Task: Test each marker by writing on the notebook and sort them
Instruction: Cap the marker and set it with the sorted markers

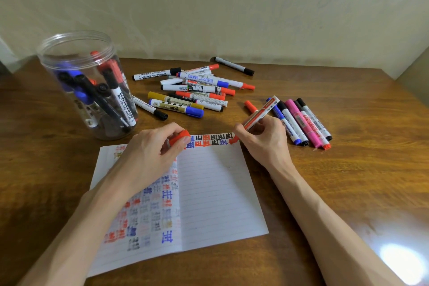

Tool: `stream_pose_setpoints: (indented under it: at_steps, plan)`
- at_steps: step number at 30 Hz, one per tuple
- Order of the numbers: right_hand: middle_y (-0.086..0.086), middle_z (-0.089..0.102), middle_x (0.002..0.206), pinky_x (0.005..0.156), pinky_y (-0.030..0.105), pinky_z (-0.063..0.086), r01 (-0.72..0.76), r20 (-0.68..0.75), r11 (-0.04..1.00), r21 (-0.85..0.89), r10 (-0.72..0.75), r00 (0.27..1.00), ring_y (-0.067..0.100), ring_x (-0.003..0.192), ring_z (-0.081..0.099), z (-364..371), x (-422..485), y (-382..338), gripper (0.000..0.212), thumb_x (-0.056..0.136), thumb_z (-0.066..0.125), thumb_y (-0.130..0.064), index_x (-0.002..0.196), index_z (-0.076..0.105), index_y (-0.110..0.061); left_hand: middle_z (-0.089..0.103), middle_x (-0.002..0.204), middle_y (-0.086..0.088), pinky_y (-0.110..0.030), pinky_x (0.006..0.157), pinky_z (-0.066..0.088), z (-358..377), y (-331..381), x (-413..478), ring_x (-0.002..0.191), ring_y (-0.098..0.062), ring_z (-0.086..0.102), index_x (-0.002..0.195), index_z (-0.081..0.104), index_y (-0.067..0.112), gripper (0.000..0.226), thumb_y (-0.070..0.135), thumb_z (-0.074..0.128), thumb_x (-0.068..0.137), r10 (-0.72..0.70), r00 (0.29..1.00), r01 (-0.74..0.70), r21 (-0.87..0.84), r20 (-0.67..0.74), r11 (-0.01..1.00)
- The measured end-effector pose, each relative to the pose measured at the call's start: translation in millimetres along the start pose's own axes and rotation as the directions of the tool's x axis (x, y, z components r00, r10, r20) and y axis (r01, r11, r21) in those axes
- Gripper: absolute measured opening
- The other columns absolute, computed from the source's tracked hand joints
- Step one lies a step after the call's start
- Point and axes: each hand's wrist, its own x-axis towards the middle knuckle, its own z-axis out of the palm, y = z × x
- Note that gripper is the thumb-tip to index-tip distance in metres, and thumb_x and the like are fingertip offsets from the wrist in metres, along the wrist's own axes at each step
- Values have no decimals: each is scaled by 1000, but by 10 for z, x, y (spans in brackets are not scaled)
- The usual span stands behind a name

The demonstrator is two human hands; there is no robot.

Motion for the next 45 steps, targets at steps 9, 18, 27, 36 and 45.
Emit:
stream_pose_setpoints:
  at_steps: [9,18,27,36,45]
  plan:
    - [-11,73,77,66,12,56,-23,-70,1000,20,24,997,0,75,72,7,12,19,19,94,78,-30,81,69,-18,66,104,19,-12,65,49,-4,-1,-7,90,3,64,117,61,33,28,51,50,98,4,1000,-4,-1,1,1000]
    - [-8,73,74,65,14,57,-31,-54,999,19,32,998,2,72,73,-17,-6,-4,17,93,77,-23,80,70,-14,68,106,16,-15,67,50,9,-23,3,91,0,65,118,60,32,31,52,48,99,0,1000,0,-3,-3,1000]
    - [-7,73,78,66,10,53,-38,-106,999,11,39,994,2,78,69,-1,3,2,19,95,76,-26,79,67,-20,66,105,17,-16,68,51,13,-32,3,92,3,63,119,58,33,31,54,46,100,9,1000,-9,-7,-14,1000]
    - [0,75,79,64,14,56,-72,-41,997,-3,72,997,8,72,72,-6,8,9,19,94,75,-23,83,70,-9,70,97,20,-27,69,60,-15,-31,-7,87,-1,67,118,59,38,37,62,43,95,46,999,-46,-49,-19,998]
    - [-9,76,77,68,23,56,-228,100,887,402,206,974,7,72,73,-56,-86,-264,21,90,79,-43,93,74,-23,70,127,-1,-16,76,45,-19,23,-5,104,-4,59,119,59,31,45,54,60,80,12,997,-20,-112,-75,994]
